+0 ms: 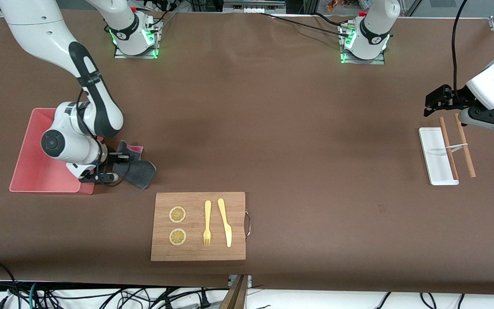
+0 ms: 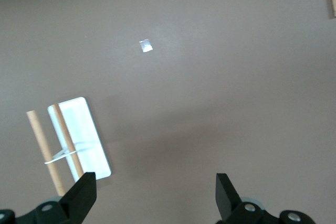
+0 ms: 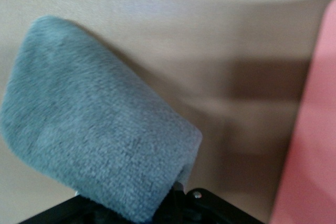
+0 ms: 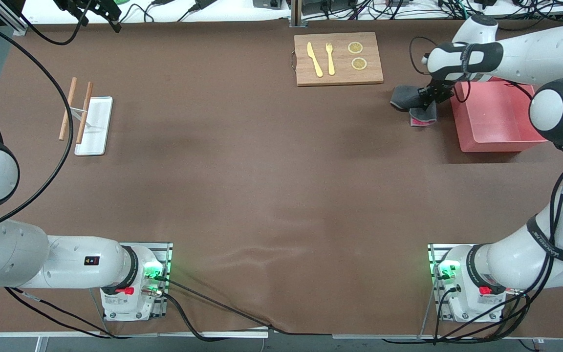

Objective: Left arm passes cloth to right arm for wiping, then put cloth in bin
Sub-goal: 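Carry the cloth over the pink bin with the right gripper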

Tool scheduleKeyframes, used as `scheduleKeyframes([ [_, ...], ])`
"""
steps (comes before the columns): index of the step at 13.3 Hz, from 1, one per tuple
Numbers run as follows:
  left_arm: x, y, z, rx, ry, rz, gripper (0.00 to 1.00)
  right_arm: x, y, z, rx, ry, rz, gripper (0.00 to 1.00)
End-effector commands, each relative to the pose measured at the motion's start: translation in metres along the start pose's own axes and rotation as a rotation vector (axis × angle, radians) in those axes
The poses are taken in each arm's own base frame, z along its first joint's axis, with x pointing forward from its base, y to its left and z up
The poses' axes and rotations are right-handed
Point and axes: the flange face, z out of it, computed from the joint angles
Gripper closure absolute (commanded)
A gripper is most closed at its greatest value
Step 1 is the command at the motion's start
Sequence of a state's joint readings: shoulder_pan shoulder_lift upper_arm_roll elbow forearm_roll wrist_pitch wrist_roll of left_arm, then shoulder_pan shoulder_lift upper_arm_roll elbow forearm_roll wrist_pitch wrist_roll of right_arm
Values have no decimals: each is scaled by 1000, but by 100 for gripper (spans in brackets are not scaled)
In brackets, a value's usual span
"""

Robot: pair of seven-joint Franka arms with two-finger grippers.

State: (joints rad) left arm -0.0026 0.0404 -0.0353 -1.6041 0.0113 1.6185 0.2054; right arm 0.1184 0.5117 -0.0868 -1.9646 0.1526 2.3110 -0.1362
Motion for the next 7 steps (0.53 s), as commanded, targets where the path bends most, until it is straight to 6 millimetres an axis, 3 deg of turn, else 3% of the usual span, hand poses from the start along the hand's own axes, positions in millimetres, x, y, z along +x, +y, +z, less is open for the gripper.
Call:
scheduleKeyframes([
  [1,7,0,-4,41,-1,28,0,-18,15,-50,23,-31,-29,100],
  [2,12,1,3,37,-12,30,0,-22,21,-74,25,-47,-39,100],
  [3,15,3,-5,43,5,34,0,-26,28,-95,30,-66,-46,100],
  [7,18,3,-4,41,4,35,0,-32,62,-197,-25,-190,-79,100],
])
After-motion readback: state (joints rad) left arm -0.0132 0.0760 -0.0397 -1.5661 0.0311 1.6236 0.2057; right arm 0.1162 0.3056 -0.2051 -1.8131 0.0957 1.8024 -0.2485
